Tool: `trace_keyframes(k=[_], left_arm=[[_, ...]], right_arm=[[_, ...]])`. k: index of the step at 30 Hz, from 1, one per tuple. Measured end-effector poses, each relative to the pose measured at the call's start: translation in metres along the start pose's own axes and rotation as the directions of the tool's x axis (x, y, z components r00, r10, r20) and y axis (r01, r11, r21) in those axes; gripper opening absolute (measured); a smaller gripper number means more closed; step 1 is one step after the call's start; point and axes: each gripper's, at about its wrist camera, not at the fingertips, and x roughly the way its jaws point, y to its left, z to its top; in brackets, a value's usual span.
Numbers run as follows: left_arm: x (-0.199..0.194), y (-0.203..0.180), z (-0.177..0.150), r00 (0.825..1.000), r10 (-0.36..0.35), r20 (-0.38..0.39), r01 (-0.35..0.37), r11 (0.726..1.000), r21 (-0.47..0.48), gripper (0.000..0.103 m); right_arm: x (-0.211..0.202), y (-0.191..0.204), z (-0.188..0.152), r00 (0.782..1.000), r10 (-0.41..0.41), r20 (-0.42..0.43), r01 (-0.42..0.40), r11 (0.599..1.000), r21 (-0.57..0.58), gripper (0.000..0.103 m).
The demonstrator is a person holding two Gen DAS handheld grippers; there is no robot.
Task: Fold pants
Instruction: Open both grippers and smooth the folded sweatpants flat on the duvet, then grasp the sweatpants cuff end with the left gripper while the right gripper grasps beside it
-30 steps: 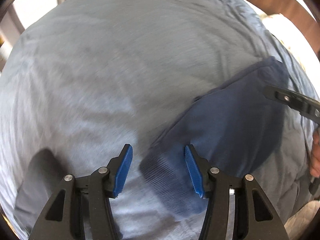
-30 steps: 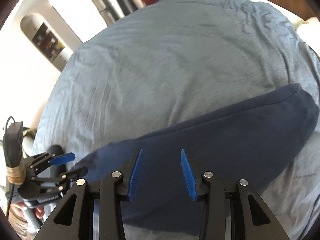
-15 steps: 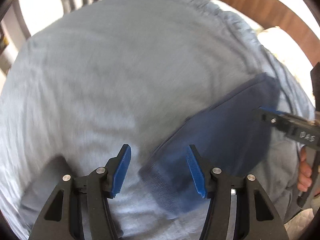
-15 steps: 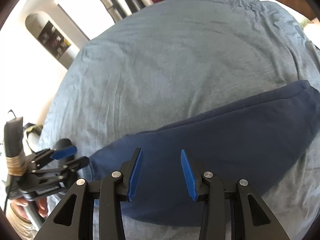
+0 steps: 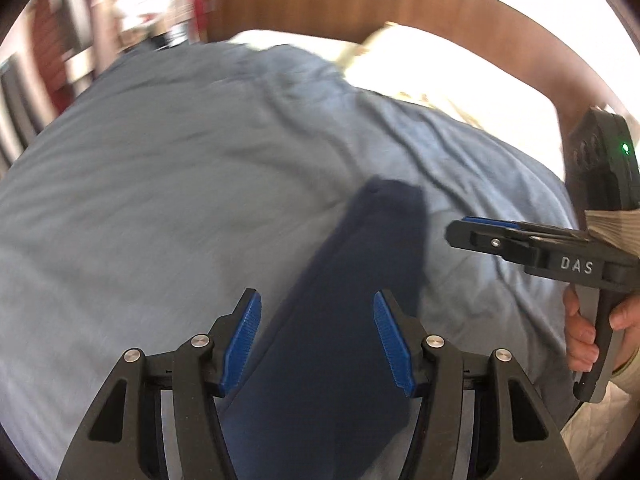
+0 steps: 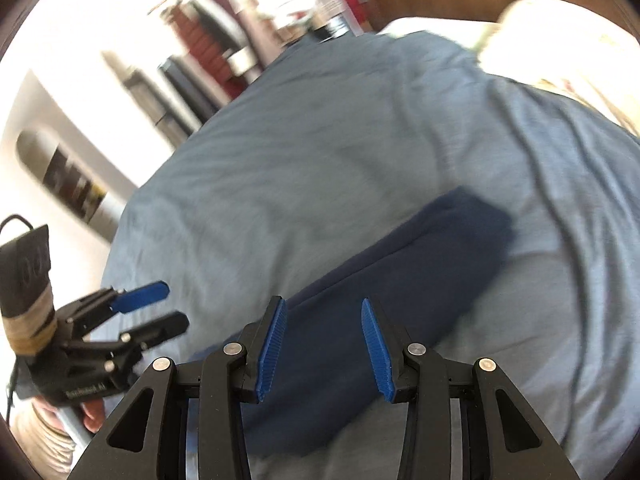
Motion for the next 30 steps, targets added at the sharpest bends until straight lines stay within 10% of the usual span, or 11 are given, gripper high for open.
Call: trace_keyframes(k=[14,30], left_arm=[[0.141,-0.049,0.116,0.971,-0.217,-0.099,0.233,0.952,0.200,0.055],[0.247,-0.032,0.124,0.904,-0.285,-0.319,0.345,0.927,0.148,0.041]], right_arm=[[0.013,-0.129,0.038,0.989,-0.100,0.106,0.065,0.953,0.295,0.041],[0.085,-0.174,0.035,0.995,-0.089,0.035,0.064,0.894,0.444,0.041]])
